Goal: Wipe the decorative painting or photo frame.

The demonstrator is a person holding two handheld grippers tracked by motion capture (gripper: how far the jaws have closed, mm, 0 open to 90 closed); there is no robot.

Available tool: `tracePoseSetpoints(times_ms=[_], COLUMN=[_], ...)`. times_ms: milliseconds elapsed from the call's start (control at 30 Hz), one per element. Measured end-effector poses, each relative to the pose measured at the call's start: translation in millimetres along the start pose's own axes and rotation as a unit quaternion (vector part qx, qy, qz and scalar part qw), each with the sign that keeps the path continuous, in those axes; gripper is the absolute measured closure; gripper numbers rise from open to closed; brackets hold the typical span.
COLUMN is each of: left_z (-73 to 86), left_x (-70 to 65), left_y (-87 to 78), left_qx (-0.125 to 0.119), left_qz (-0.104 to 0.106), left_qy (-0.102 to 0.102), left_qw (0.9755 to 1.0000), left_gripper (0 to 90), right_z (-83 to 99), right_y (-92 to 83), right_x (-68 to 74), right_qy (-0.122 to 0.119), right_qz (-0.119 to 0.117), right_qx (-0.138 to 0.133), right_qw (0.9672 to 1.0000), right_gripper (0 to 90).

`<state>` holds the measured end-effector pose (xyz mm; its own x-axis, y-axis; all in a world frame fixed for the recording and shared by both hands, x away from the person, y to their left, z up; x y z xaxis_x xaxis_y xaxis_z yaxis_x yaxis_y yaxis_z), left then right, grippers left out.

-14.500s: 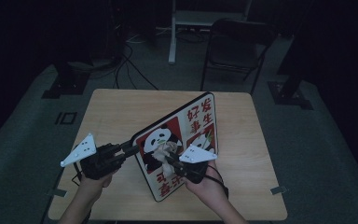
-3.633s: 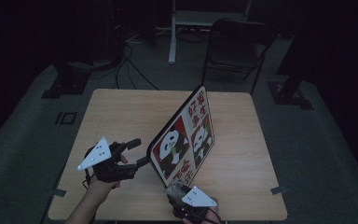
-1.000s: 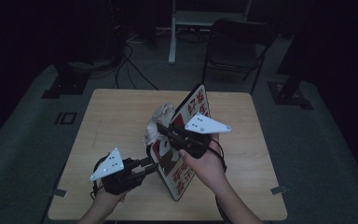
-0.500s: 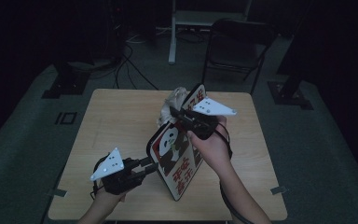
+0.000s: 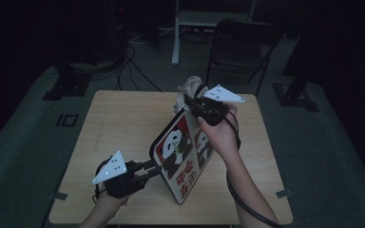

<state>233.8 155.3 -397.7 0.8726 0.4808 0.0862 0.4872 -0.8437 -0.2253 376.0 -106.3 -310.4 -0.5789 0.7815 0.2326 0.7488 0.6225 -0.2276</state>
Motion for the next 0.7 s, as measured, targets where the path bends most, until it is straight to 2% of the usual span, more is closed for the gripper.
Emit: tracePoseSetpoints(times_ms=[333, 467, 533, 567, 600, 633, 700], left_z=[-0.3, -0.4, 0.0, 0.2, 0.3, 0.3, 0.5], left_x=[-0.9, 0.2, 1.1, 1.5, 1.8, 2.1, 3.0], left_y=[0.2, -1.1, -1.4, -1.3, -1.1, -1.1, -1.3], left_qx=[-0.002, -0.002, -0.002, -0.004, -0.004, -0.004, -0.004], left_qz=[0.002, 0.007, 0.009, 0.012, 0.014, 0.014, 0.015], left_qy=[0.001, -0.002, -0.001, -0.003, -0.005, -0.005, -0.007], left_qw=[1.0000, 1.0000, 1.0000, 0.9999, 0.9999, 0.9999, 0.9999], left_gripper=[71.8, 72.6, 72.9, 72.9, 73.1, 73.1, 73.1], right_z=[-11.7, -10.1, -11.8, -13.7, -15.6, -17.1, -20.5], right_y=[16.7, 25.5, 26.6, 26.2, 24.9, 22.8, 16.3], right_x=[-20.8, -32.6, -39.6, -43.1, -45.8, -47.5, -46.5], right_qy=[0.004, 0.001, 0.025, 0.028, 0.035, 0.051, 0.054], right_qz=[0.031, 0.056, 0.042, 0.051, 0.050, 0.040, 0.028], right_qx=[0.015, 0.018, 0.020, 0.019, 0.013, 0.005, -0.012], right_qw=[0.9994, 0.9983, 0.9986, 0.9981, 0.9980, 0.9979, 0.9981], right_gripper=[83.0, 83.1, 83.0, 83.0, 83.0, 83.0, 82.9])
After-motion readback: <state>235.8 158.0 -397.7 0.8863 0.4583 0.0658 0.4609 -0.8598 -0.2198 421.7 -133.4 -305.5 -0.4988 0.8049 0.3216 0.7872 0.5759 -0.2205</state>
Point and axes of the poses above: each handheld gripper's, and its own axes: y roughly forward along the jaws, z roughly out of its underside, x roughly to its left, the point moved 1 cm from there along y, roughly forward along the jaws, and after that the axes turned 11 degrees about y, right-handed, at the moved point
